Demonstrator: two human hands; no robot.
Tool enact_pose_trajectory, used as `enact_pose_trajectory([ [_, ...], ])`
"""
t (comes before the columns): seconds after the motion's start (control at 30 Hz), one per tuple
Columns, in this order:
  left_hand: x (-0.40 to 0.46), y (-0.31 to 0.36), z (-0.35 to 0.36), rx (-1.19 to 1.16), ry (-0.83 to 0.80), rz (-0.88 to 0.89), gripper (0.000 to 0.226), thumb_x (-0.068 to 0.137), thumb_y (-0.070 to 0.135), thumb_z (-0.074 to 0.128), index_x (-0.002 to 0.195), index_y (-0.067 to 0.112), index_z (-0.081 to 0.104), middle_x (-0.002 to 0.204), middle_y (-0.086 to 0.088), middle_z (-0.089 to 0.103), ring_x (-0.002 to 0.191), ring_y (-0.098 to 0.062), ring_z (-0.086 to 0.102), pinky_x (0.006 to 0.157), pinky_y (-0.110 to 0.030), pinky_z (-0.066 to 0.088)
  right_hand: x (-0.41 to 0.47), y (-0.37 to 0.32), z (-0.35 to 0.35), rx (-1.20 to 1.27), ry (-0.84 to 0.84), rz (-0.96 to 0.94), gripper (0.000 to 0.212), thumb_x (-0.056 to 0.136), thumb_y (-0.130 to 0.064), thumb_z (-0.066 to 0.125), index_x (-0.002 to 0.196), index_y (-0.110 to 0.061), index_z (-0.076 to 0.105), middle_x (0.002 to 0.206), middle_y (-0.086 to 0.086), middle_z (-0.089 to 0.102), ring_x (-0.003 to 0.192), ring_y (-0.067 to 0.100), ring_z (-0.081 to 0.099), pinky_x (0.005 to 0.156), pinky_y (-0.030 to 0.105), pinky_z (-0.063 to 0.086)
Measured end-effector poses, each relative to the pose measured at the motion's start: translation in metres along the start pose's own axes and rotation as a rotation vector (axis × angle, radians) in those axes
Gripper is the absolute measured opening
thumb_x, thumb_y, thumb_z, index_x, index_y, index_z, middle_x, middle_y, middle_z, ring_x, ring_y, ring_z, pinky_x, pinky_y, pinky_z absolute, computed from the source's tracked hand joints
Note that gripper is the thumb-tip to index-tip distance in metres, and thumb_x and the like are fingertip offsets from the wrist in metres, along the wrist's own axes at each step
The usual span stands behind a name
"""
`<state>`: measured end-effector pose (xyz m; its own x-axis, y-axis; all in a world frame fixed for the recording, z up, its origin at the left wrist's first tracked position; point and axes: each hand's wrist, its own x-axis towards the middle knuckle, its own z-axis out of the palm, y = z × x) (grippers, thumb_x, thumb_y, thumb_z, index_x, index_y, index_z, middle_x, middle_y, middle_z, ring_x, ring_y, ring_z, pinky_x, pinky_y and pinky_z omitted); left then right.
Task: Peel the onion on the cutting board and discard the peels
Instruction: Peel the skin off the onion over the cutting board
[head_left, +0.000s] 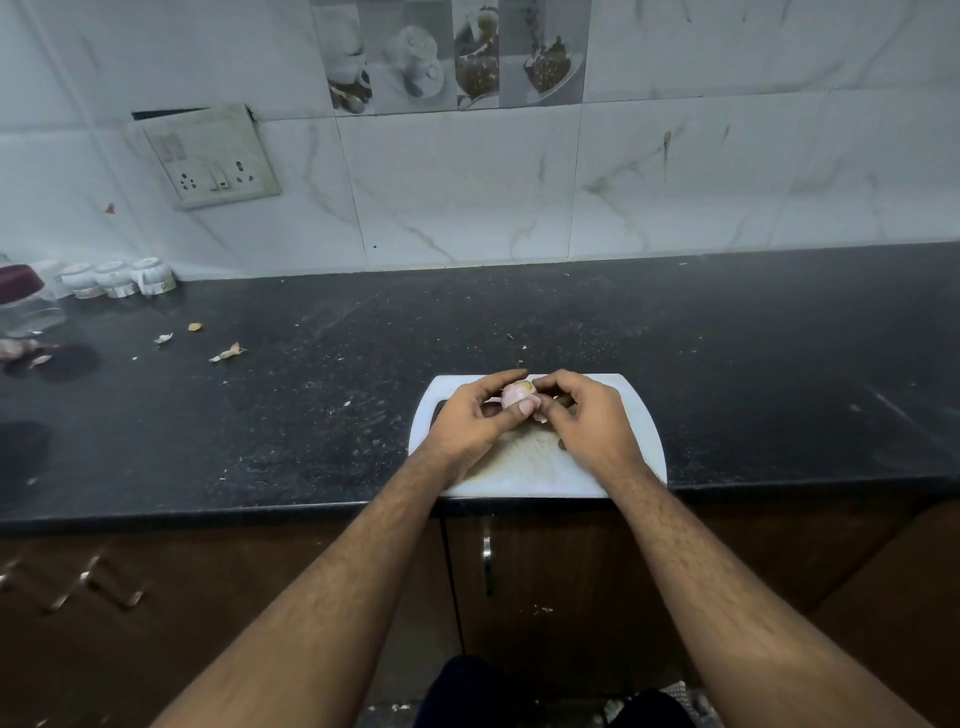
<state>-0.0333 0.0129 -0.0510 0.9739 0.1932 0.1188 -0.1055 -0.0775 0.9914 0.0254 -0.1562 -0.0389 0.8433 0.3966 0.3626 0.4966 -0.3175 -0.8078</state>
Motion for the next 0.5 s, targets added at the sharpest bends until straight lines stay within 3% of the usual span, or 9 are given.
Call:
enact_pose_trajectory([
  [0.1, 0.002, -0.0039, -0.0003, -0.036, 0.009, 0.005, 0.055, 0.082, 0.027, 0.084, 0.134, 0.015, 0.067, 0.126, -0.008, 0.074, 0.117, -0.027, 0.072, 0.111, -0.046, 0.051, 0.0011, 0.0002, -0.001, 0.025, 0.015, -0.001, 0.015, 0.095, -0.02, 0.071, 0.108, -0.021, 0.078, 0.085, -0.014, 0.071, 0.063, -0.005, 0.062, 0.061, 0.017, 0.049],
  [0.2, 0.0035, -0.0045, 0.0003, -0.048, 0.023, -0.002, 0.052, 0.083, 0.024, 0.082, 0.132, 0.013, 0.067, 0.126, -0.009, 0.074, 0.117, -0.031, 0.071, 0.112, -0.05, 0.051, 0.0008, -0.0001, -0.0001, -0.043, 0.006, -0.072, 0.02, 0.097, -0.021, 0.069, 0.115, -0.022, 0.078, 0.093, -0.01, 0.072, 0.08, 0.001, 0.066, 0.074, 0.018, 0.049],
  [0.27, 0.0035, -0.0037, 0.0005, -0.056, 0.03, -0.01, 0.053, 0.083, 0.023, 0.082, 0.132, 0.011, 0.067, 0.125, -0.011, 0.074, 0.117, -0.032, 0.071, 0.111, -0.049, 0.051, -0.0004, -0.0006, 0.0009, -0.105, -0.003, -0.121, 0.024, 0.099, -0.02, 0.065, 0.121, -0.019, 0.075, 0.096, -0.007, 0.071, 0.089, 0.005, 0.065, 0.08, 0.018, 0.049],
  [0.5, 0.0031, -0.0042, -0.0016, -0.077, 0.034, -0.023, 0.044, 0.087, 0.008, 0.081, 0.129, 0.01, 0.069, 0.123, -0.014, 0.074, 0.113, -0.031, 0.071, 0.106, -0.044, 0.055, -0.0031, -0.0035, 0.003, -0.265, -0.037, -0.16, 0.028, 0.102, -0.022, 0.059, 0.127, -0.016, 0.072, 0.104, 0.002, 0.073, 0.096, 0.02, 0.067, 0.09, 0.036, 0.054],
])
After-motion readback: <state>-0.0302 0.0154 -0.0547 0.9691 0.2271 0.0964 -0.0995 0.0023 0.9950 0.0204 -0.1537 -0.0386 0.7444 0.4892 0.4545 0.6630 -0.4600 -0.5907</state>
